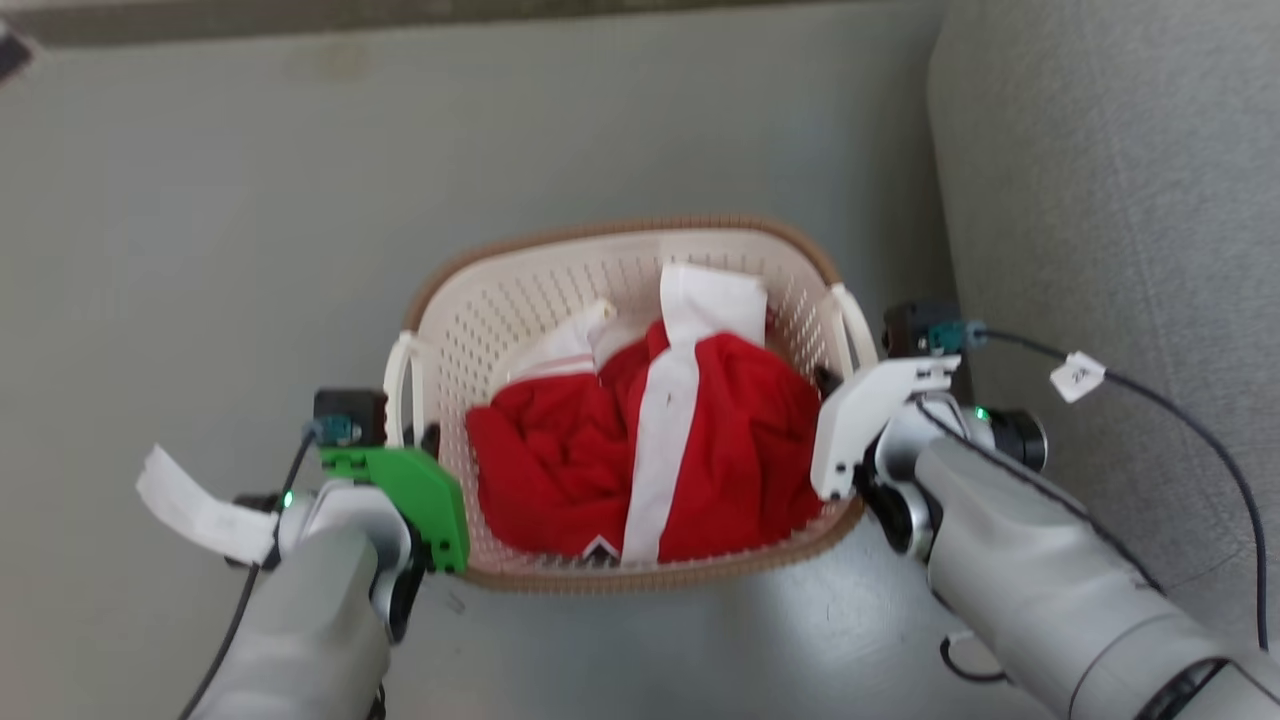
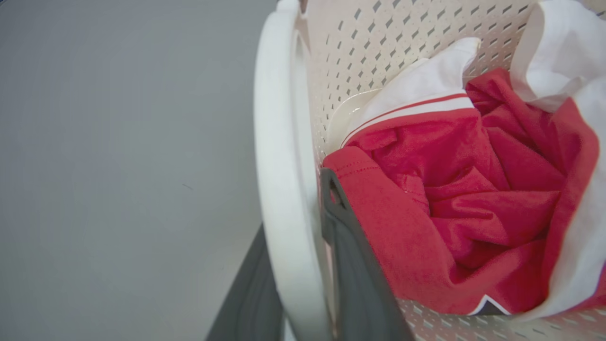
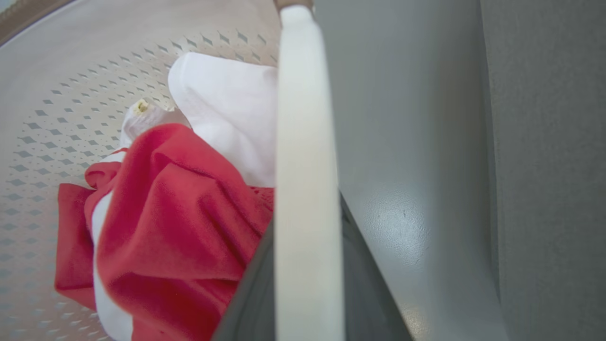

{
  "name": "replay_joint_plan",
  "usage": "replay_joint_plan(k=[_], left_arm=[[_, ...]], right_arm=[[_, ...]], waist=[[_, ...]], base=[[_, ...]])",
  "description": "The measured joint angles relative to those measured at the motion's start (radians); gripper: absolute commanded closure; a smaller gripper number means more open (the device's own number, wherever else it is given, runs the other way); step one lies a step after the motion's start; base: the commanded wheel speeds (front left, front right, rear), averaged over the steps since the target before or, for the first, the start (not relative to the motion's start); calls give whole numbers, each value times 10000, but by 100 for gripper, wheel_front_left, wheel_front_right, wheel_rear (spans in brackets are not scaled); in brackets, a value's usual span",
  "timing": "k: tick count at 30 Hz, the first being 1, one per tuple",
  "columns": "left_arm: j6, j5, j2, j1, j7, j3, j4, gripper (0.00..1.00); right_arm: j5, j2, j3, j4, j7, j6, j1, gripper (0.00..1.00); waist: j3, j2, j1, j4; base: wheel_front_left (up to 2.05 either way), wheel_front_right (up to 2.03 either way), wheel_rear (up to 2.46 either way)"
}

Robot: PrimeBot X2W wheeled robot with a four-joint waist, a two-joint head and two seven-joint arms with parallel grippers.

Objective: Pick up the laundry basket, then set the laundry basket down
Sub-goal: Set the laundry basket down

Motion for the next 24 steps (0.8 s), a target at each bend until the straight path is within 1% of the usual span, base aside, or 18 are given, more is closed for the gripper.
replay_joint_plan(k=[9,24], left_arm=[[276,107,56,-1023,-222,52,-173,100],[516,412,75,-2351,-414,79,-384,100]], right_arm=[[-178,-38,-65,109,-309,-2,-1125,100],[-274,-104,-234,297,-642,-4,-2520,100]], waist=[[1278,0,0,57],[3200,0,1,156]], base=[[0,0,0],[0,0,0]])
